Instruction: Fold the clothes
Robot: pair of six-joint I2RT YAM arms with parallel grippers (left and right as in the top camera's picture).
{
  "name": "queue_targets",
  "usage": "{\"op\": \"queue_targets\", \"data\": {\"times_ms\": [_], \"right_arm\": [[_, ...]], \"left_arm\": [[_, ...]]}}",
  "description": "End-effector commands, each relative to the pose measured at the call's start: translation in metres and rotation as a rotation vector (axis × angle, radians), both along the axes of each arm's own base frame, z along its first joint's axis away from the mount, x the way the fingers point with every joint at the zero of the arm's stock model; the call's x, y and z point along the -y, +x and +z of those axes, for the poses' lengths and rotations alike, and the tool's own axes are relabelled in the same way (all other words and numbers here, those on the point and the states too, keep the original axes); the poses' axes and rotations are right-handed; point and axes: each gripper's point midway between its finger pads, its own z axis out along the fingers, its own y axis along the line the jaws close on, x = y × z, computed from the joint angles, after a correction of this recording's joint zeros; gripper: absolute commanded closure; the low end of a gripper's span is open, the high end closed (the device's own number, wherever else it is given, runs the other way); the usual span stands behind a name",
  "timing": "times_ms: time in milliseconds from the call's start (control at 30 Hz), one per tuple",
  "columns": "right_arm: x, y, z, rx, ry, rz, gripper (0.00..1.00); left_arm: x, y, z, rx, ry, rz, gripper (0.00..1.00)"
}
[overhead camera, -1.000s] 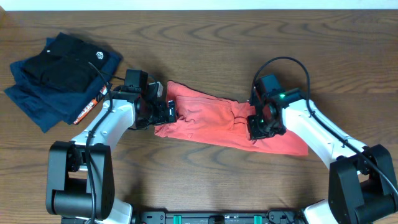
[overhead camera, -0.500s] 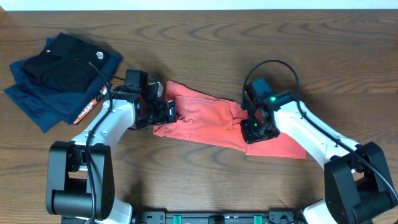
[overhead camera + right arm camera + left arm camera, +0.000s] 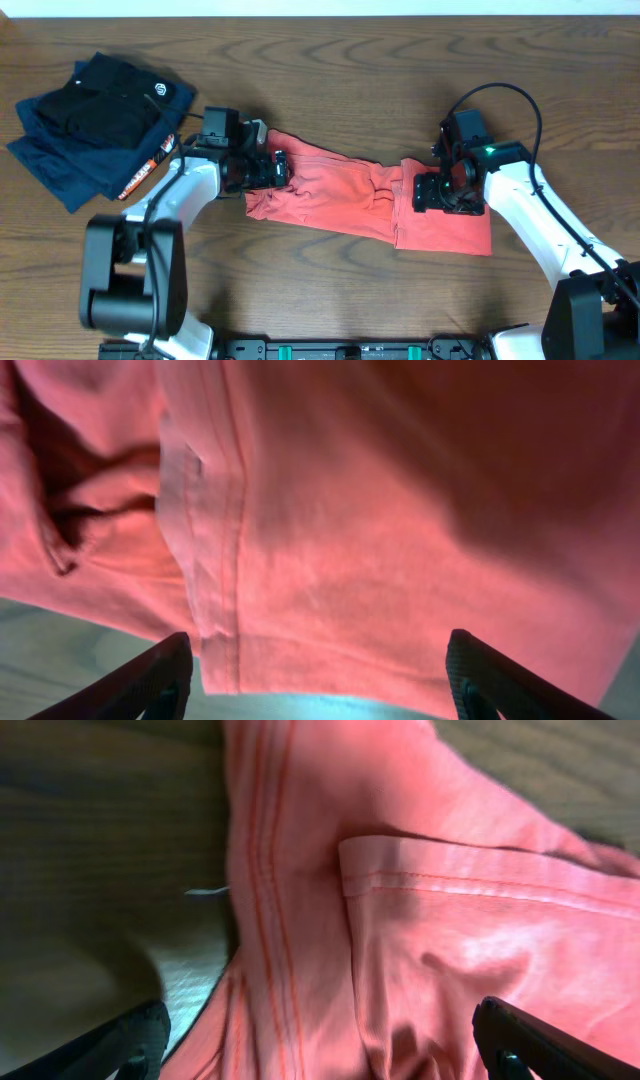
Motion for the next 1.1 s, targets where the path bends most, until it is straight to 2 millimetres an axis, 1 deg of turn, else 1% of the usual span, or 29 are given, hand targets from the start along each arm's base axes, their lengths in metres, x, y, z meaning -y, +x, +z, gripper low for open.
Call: {"op": "queue_targets", "data": {"times_ms": [0, 100, 133, 167, 233, 267, 300, 333, 367, 467, 567, 600, 667, 733, 800, 867, 900, 933, 967, 1067], "right_arm": [[0.004, 0.002, 0.004, 0.005, -0.001, -0.027, 0.21], [0.005, 0.003, 0.004, 0.006, -0.005, -0.027, 0.23], [0.005, 0.003, 0.004, 0.006, -0.005, -0.027, 0.23], [0.005, 0.003, 0.004, 0.007, -0.005, -0.027, 0.24], [0.007, 0.004, 0.004, 0.011, -0.021, -0.03, 0.24], [0.009, 0.004, 0.004, 0.014, -0.033, -0.032, 0.24], [0.011, 0.004, 0.004, 0.016, -0.043, -0.034, 0.24], [0.014, 0.005, 0.004, 0.018, -0.056, -0.044, 0.24], [0.016, 0.005, 0.003, 0.018, -0.062, -0.046, 0.24], [0.023, 0.006, 0.003, 0.017, -0.068, -0.069, 0.24], [0.036, 0.009, 0.003, 0.021, -0.09, -0.103, 0.24], [0.041, 0.01, 0.003, 0.022, -0.097, -0.116, 0.24], [0.051, 0.011, 0.003, 0.023, -0.111, -0.143, 0.24], [0.057, 0.012, 0.003, 0.024, -0.113, -0.15, 0.24], [0.061, 0.013, 0.003, 0.024, -0.115, -0.146, 0.24], [0.063, 0.013, 0.003, 0.024, -0.116, -0.143, 0.24], [0.064, 0.013, 0.003, 0.025, -0.116, -0.142, 0.24], [0.064, 0.013, 0.003, 0.025, -0.116, -0.143, 0.24], [0.064, 0.013, 0.003, 0.025, -0.117, -0.144, 0.24], [0.064, 0.013, 0.003, 0.025, -0.116, -0.144, 0.24]], "left_arm": [[0.016, -0.007, -0.015, -0.052, -0.069, -0.055, 0.02], [0.032, -0.019, -0.022, -0.101, -0.117, -0.095, 0.0], [0.036, -0.024, -0.024, -0.12, -0.118, -0.108, 0.08], [0.04, -0.029, -0.024, -0.134, -0.116, -0.121, 0.18], [0.047, -0.035, -0.025, -0.149, -0.113, -0.141, 0.54], [0.048, -0.037, -0.025, -0.154, -0.111, -0.146, 0.69], [0.049, -0.038, -0.025, -0.157, -0.111, -0.148, 0.8], [0.048, -0.038, -0.025, -0.156, -0.108, -0.147, 0.89], [0.046, -0.036, -0.025, -0.152, -0.103, -0.139, 0.93], [0.026, -0.024, -0.018, -0.125, -0.058, -0.086, 0.94], [-0.015, -0.004, -0.004, -0.096, 0.068, 0.03, 0.94], [-0.032, 0.003, 0.002, -0.089, 0.121, 0.071, 0.94], [-0.074, 0.014, 0.019, -0.08, 0.254, 0.163, 0.94], [-0.106, 0.019, 0.037, -0.085, 0.34, 0.236, 0.94], [-0.121, 0.024, 0.053, -0.089, 0.352, 0.272, 0.94], [-0.125, 0.026, 0.067, -0.097, 0.343, 0.285, 0.94], [-0.123, 0.026, 0.074, -0.103, 0.334, 0.28, 0.94], [-0.117, 0.026, 0.081, -0.109, 0.317, 0.266, 0.94], [-0.108, 0.024, 0.086, -0.115, 0.296, 0.246, 0.94], [-0.068, 0.02, 0.104, -0.121, 0.219, 0.157, 0.94]]}}
